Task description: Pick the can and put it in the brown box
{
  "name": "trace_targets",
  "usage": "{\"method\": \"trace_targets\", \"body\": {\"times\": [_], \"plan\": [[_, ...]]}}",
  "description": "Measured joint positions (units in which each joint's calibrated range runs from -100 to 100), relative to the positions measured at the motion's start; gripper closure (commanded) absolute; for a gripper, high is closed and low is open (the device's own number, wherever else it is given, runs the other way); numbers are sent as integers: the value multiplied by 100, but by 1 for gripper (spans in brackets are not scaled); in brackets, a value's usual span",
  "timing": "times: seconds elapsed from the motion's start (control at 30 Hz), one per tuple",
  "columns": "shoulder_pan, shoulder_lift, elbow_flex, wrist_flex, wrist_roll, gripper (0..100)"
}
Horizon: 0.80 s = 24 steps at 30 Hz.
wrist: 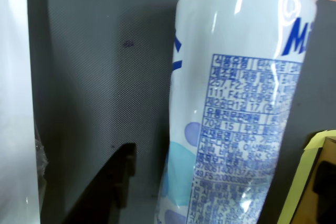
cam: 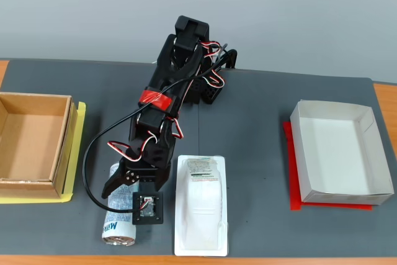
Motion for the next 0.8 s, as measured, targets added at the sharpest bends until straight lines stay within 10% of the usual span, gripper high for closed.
{"method": "trace_targets", "body": {"times": [0.8], "plan": [[81,930,0,-623,5,63]]}}
